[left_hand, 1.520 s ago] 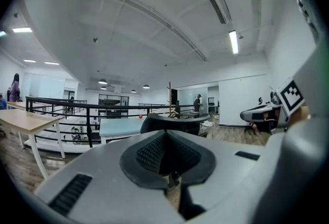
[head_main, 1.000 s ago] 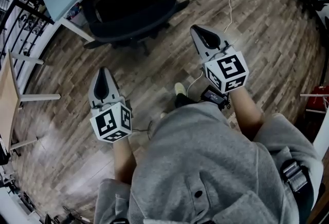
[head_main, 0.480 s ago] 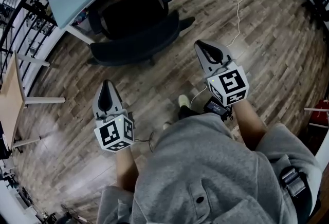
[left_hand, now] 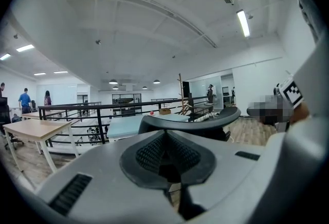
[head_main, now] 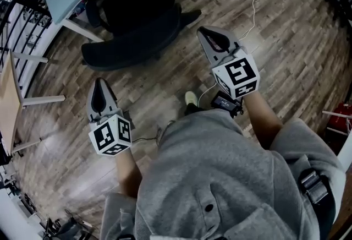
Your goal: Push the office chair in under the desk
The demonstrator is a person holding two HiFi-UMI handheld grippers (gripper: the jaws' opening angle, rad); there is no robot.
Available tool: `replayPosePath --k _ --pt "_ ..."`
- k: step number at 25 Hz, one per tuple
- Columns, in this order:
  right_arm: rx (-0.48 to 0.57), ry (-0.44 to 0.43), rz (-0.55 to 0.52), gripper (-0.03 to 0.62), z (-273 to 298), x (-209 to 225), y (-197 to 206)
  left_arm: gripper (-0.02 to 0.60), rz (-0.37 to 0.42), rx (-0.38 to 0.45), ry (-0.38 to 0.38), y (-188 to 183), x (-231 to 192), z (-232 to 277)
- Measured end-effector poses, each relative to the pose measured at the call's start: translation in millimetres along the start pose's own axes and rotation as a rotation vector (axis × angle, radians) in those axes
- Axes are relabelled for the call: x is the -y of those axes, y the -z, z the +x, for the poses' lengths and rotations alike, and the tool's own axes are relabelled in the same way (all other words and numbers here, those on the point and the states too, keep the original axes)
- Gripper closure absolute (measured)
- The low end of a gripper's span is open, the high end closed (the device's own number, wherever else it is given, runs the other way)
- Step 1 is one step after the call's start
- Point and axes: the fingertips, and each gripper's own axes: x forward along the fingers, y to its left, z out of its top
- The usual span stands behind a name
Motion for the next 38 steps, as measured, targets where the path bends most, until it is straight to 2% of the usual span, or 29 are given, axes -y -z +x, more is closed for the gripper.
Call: replayPosePath --k 15,25,38 --pt "-0.019 -0.023 -0.036 0.563 23.7 -7.0 -3.4 0.555 -0.003 -0.019 -0.032 5.9 -29.8 3.3" --pt "-0.069 -0.002 -0.121 0.563 45.5 -18.6 -7.5 0.555 -0.016 -0.024 0.0 11.1 -64.4 27.9" --pt "-0.113 0.067 -0.131 0.563 65.4 -18.7 -6.6 0.555 -0.019 -0.026 0.074 18.6 -96.8 71.5"
